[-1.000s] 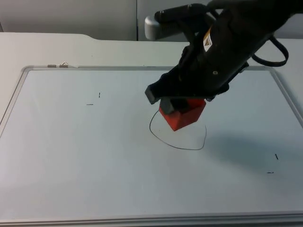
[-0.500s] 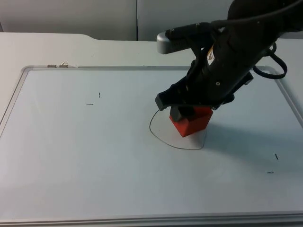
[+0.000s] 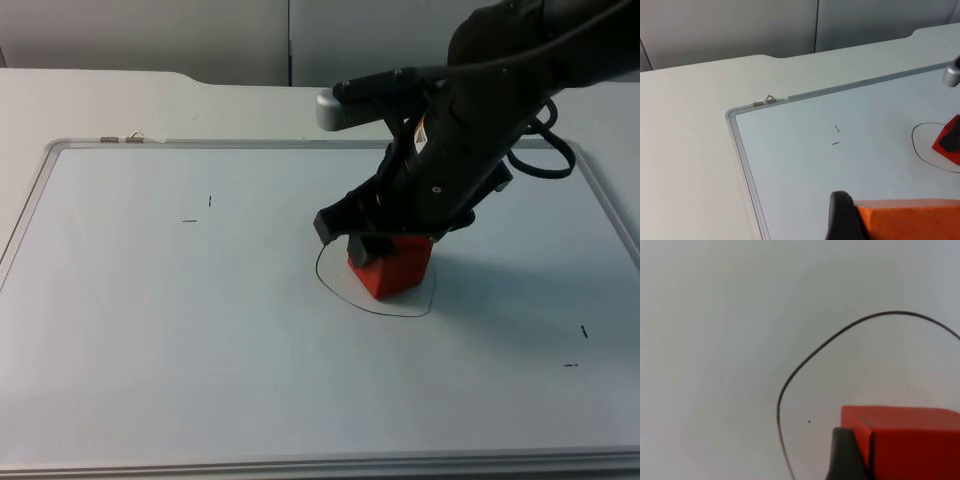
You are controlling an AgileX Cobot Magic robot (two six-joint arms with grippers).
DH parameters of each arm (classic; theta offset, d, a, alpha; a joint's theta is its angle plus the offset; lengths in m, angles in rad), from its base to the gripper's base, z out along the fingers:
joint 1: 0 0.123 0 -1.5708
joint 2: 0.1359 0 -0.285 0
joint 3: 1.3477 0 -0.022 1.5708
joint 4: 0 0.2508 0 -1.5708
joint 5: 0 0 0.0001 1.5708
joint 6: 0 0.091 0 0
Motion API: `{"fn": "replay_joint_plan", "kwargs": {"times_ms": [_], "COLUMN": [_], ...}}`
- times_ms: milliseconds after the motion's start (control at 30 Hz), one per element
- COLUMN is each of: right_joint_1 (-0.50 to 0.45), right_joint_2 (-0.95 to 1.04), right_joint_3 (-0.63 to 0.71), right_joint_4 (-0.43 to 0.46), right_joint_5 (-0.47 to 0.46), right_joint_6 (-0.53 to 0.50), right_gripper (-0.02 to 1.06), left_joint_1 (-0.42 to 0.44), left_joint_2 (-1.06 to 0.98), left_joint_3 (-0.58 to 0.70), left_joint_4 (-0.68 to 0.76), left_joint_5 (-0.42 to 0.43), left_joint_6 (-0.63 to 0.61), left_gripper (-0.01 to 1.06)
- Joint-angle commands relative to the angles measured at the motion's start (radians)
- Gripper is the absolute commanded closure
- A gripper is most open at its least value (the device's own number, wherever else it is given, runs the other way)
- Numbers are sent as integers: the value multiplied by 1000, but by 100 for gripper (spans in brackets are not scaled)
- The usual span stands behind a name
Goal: Pick up one cube with the left hand and another cube with the right hand. First place the cube in the right hand at the target position, then stack the cube in the left hand on top.
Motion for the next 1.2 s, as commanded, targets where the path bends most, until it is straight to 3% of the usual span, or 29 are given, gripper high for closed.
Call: {"fn": "replay_joint_plan", "kwargs": {"times_ms": [0,233,333,400,500,533,633,667,700,767,1033,1167], "right_joint_1": [-2,-2,-2,-2,-2,-2,-2,-2,-2,-2,-2,-2], "right_joint_2": [7,11,11,11,11,11,11,11,11,9,-110,-324], "right_joint_3": [-8,-8,-8,-8,-8,-8,-8,-8,-8,-8,-19,-19], "right_joint_4": [-9,-9,-9,-9,-9,-9,-6,-6,-6,-6,-6,-6], "right_joint_5": [14,18,18,16,7,7,-12,-12,-20,-42,-42,-32], "right_joint_6": [4,4,0,0,0,0,0,0,0,2,-7,-71], "right_gripper": [105,104,98,86,59,59,33,33,22,12,10,10], "left_joint_1": [-5,-5,-5,-5,-5,-5,-5,-5,-5,-5,-5,-5], "left_joint_2": [-7,-7,-7,-7,-7,-7,-7,-7,-7,-7,-7,-7], "left_joint_3": [0,0,0,0,0,0,0,0,0,0,0,0], "left_joint_4": [-10,-10,-10,-10,-10,-10,-10,-10,-10,-10,-10,-10], "left_joint_5": [-22,-22,-22,-22,-22,-22,-22,-22,-22,-22,-22,-22], "left_joint_6": [-4,-4,-4,-4,-4,-4,-4,-4,-4,-4,-4,-4], "left_gripper": [83,83,83,83,83,83,83,83,83,83,83,83]}}
